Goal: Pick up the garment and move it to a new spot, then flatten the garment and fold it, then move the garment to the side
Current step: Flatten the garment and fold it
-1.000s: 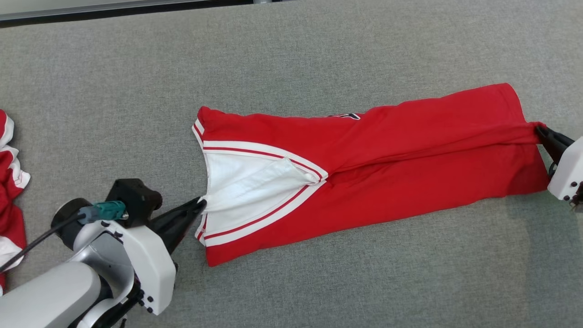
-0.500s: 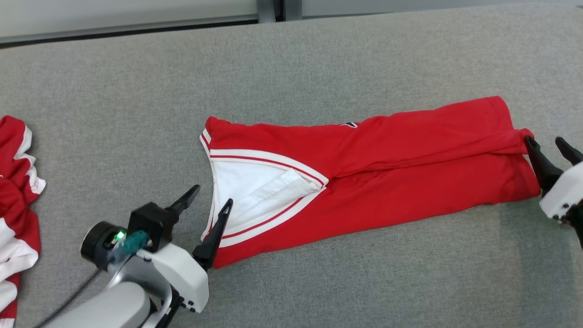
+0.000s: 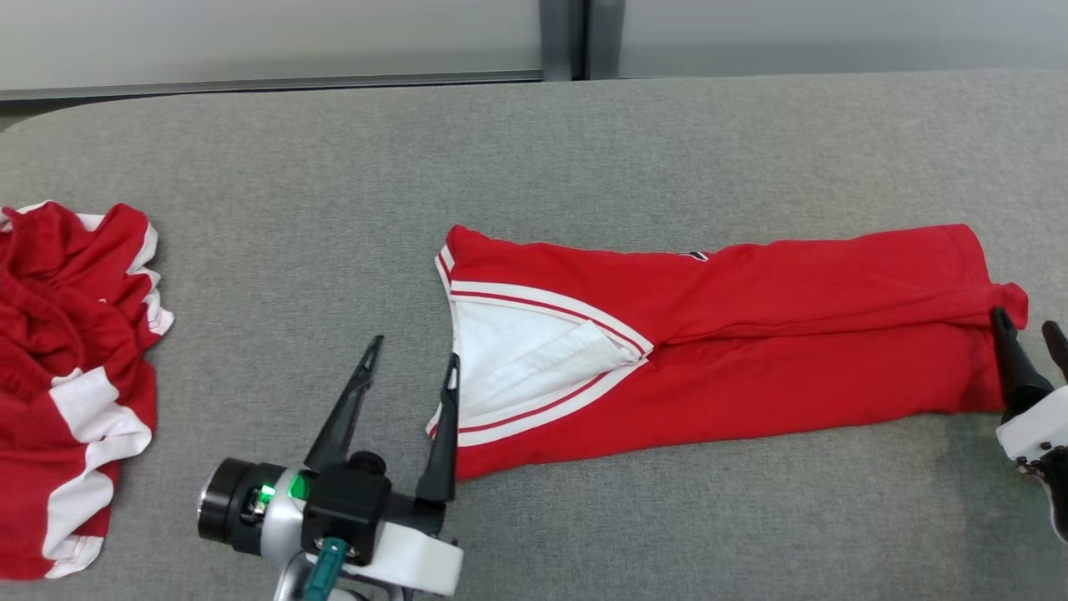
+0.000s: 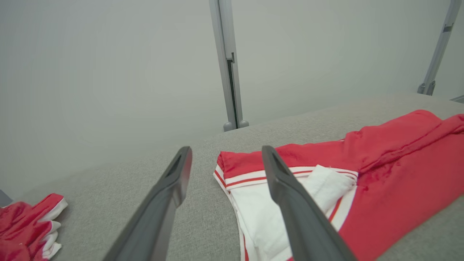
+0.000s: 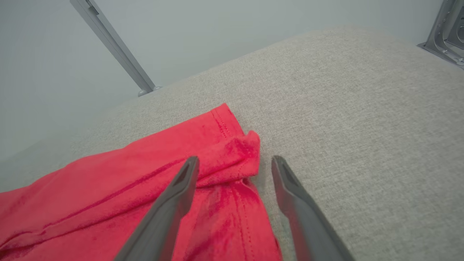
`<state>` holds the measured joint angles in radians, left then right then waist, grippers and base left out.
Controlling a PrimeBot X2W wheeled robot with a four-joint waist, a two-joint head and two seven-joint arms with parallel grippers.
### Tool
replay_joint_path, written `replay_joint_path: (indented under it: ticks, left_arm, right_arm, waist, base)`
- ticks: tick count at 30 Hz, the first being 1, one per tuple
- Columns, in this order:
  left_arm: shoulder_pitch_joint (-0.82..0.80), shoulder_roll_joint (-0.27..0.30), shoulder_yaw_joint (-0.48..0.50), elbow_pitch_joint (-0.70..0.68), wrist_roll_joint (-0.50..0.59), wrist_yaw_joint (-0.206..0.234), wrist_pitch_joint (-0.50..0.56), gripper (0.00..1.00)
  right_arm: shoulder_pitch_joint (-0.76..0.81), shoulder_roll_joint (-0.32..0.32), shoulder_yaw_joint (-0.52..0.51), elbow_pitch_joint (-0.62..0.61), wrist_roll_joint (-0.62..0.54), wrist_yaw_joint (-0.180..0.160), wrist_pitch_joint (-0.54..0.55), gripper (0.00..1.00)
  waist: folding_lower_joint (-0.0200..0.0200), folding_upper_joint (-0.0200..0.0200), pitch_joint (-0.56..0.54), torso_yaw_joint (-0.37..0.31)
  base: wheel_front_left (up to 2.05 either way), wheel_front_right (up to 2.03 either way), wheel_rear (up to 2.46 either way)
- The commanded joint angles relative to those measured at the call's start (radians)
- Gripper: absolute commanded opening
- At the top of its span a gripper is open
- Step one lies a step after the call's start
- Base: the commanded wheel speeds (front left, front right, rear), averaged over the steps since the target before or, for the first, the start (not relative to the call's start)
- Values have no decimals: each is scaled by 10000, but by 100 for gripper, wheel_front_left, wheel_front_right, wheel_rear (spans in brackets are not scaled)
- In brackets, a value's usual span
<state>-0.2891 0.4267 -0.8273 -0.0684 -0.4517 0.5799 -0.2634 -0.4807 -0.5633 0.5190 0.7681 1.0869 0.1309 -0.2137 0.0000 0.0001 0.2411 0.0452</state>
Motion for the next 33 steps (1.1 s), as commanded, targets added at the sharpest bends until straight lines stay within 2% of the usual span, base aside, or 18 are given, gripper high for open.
replay_joint_path:
  ticks: [1,7,13,18,19,20,21,25,33]
  left_arm:
    - [254,-169,113,31,248,-142,-12,100]
    - [873,-929,487,298,1071,-751,-12,100]
    - [1244,-1378,960,499,1573,-996,-15,100]
    - [1599,-1673,1450,714,1938,-1047,-13,100]
    - [1672,-1719,1525,739,1967,-1083,-15,100]
    - [1756,-1757,1621,765,1992,-1126,-15,100]
    - [1837,-1781,1703,818,2003,-1131,-14,100]
    - [2030,-1905,2093,908,2053,-1296,-14,100]
    - [2197,-1993,2667,1066,2180,-1756,-14,100]
  right_arm:
    - [-221,-117,-116,346,-152,-4,126,100]
    - [-1071,68,-100,2187,-709,-2,1312,100]
    - [-1298,407,156,3111,-963,-2,2347,100]
    - [-921,918,448,3405,-974,-1,3138,100]
    - [-843,951,479,3375,-967,-1,3180,57]
    - [-789,964,480,3325,-945,-1,3158,31]
    - [-749,944,482,3247,-933,-1,3062,0]
    - [-779,555,364,3170,-1051,-16,2388,0]
    - [-1578,-737,561,3445,-1947,-13,1495,0]
  waist:
    - [0,-1,-159,329]
    - [0,-1,-250,811]
    - [0,-1,-257,1008]
    - [0,-1,-309,1050]
    - [0,-1,-322,1040]
    - [0,-1,-337,1024]
    - [0,-1,-356,1000]
    - [0,-1,-428,857]
    - [0,-1,-352,373]
  base:
    - [0,0,0]
    - [0,0,0]
    - [0,0,0]
    - [0,0,0]
    - [0,0,0]
    - [0,0,0]
    - [0,0,0]
    - [0,0,0]
    - [0,0,0]
